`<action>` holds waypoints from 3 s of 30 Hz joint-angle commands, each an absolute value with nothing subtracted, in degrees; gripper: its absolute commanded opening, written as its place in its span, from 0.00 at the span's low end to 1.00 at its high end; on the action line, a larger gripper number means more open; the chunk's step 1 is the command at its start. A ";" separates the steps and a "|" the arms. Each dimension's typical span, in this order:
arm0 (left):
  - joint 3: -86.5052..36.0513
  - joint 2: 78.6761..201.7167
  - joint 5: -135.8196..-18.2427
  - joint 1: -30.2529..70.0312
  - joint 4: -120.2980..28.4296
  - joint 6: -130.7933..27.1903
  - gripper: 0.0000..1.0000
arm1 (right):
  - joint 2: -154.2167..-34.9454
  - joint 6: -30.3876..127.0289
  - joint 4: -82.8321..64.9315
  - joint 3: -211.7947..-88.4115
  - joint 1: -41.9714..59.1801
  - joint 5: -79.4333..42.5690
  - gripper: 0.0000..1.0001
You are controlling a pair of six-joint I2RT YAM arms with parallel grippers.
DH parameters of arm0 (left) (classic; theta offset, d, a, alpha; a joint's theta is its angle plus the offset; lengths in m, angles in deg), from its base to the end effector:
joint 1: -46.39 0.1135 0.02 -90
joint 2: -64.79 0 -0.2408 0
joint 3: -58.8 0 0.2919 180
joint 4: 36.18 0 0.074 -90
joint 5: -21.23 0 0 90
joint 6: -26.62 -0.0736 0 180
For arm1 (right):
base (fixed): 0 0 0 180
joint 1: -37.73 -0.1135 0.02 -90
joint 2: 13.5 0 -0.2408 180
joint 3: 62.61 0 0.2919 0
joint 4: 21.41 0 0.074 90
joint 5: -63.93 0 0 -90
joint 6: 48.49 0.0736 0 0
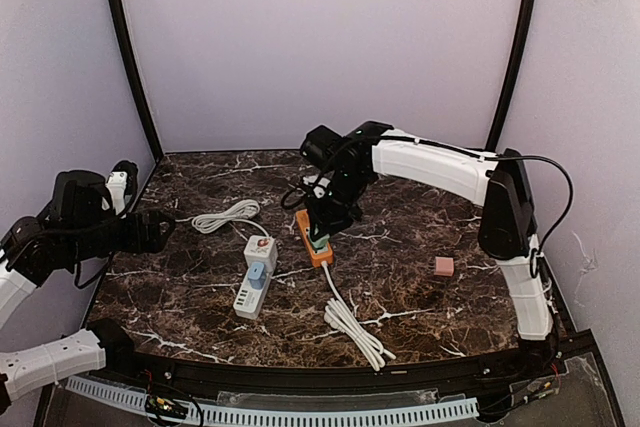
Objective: Insert the plug
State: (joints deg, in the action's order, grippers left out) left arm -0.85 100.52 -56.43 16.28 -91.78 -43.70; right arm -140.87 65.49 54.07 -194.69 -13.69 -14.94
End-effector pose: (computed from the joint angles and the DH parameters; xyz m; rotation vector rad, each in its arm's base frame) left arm 0.1943 -0.0945 0.2959 0.0653 2.1220 -0.2899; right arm 0.3040 0.4038 0.1908 -0.7463 2.8516 0.5325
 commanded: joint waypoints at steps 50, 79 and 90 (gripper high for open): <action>9.15 91.60 -54.88 16.59 -84.73 -49.08 1.00 | -150.47 63.66 57.39 -202.87 -11.14 -16.20 0.00; 9.24 91.33 -53.94 16.59 -84.78 -48.79 1.00 | -141.91 61.74 62.27 -189.34 -11.72 -22.59 0.00; 9.32 91.11 -53.78 16.59 -84.87 -48.70 1.00 | -137.60 62.29 64.14 -182.80 -13.38 -23.08 0.00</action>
